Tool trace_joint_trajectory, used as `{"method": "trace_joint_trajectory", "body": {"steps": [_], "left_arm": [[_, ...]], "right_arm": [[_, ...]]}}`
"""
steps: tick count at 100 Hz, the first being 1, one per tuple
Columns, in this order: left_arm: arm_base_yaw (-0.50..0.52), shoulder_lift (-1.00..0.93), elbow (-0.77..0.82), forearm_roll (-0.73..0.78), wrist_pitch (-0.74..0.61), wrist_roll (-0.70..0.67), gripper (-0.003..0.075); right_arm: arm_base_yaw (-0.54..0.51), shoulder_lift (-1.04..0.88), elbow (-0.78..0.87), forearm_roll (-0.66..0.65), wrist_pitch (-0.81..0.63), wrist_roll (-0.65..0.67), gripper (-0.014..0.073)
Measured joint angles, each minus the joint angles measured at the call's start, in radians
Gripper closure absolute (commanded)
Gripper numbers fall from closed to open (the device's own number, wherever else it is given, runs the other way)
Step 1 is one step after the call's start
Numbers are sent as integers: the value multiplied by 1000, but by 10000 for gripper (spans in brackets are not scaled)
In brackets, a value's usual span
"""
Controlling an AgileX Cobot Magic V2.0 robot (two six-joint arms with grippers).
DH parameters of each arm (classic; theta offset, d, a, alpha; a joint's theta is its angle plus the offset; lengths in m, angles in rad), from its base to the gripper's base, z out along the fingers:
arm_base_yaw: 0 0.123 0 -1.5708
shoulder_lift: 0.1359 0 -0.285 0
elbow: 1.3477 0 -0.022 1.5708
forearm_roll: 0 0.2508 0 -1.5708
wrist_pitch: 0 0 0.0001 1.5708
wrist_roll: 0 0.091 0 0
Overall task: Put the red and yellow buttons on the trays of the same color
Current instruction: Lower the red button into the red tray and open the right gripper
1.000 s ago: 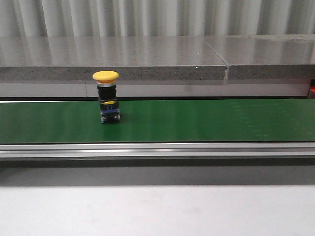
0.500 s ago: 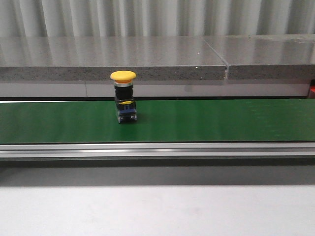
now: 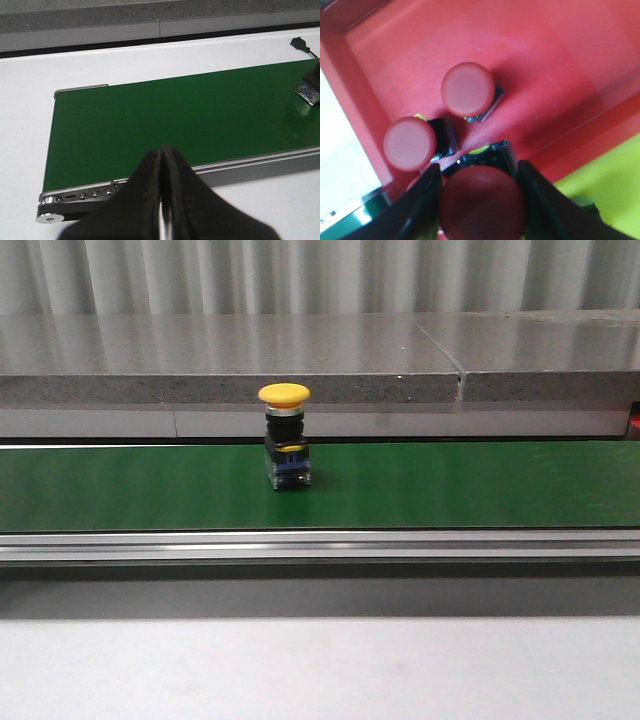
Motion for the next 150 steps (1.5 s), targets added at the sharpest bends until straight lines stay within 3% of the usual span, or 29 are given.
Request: {"method": "trace_joint_trajectory", "body": {"steps": [63,70,83,90,150], "left_arm": [[0,0,0,0,0,0,741],[0,0,0,0,0,0,741],[0,0,0,0,0,0,741],[0,0,0,0,0,0,741],[0,0,0,0,0,0,741]], "right_arm": [[0,113,0,0,-79,0,398],[0,121,0,0,-79,0,340],[0,123,0,0,-79,0,123],[0,123,0,0,-79,0,76],[2,-31,0,0,-62,-27,78]]}}
